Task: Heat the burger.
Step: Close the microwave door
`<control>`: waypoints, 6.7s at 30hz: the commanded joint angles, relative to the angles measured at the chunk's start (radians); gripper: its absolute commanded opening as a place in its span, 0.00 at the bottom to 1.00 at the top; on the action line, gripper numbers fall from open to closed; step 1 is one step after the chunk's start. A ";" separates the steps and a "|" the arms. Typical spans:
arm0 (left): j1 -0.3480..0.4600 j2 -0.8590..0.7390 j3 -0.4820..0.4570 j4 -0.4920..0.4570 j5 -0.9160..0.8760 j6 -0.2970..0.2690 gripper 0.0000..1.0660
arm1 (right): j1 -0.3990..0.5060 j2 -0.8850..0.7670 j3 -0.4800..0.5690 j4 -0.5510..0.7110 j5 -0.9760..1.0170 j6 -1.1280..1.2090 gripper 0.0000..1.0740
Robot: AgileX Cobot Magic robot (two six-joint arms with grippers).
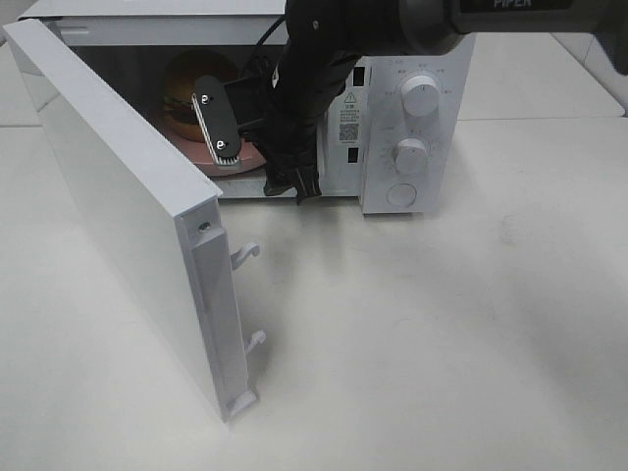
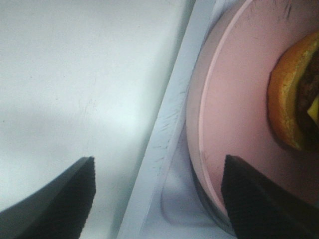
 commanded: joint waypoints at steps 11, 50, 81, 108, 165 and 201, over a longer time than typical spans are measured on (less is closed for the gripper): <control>-0.001 -0.001 -0.001 -0.005 -0.002 0.000 0.81 | 0.003 -0.136 0.160 -0.060 -0.032 0.058 0.65; -0.001 -0.001 -0.001 -0.005 -0.002 0.000 0.81 | 0.002 -0.808 0.819 -0.180 -0.022 0.639 0.65; -0.001 -0.001 -0.001 -0.005 -0.002 0.000 0.81 | 0.002 -1.372 0.979 -0.180 0.477 1.425 0.71; -0.001 -0.001 -0.001 -0.005 -0.002 0.000 0.81 | -0.204 -1.755 1.068 -0.190 0.548 1.398 0.71; -0.001 0.000 -0.001 -0.005 -0.002 0.000 0.81 | -0.498 -2.245 1.276 -0.134 0.400 1.395 0.71; -0.001 0.000 -0.001 -0.005 -0.002 0.000 0.81 | -0.498 -2.245 1.276 -0.134 0.400 1.395 0.71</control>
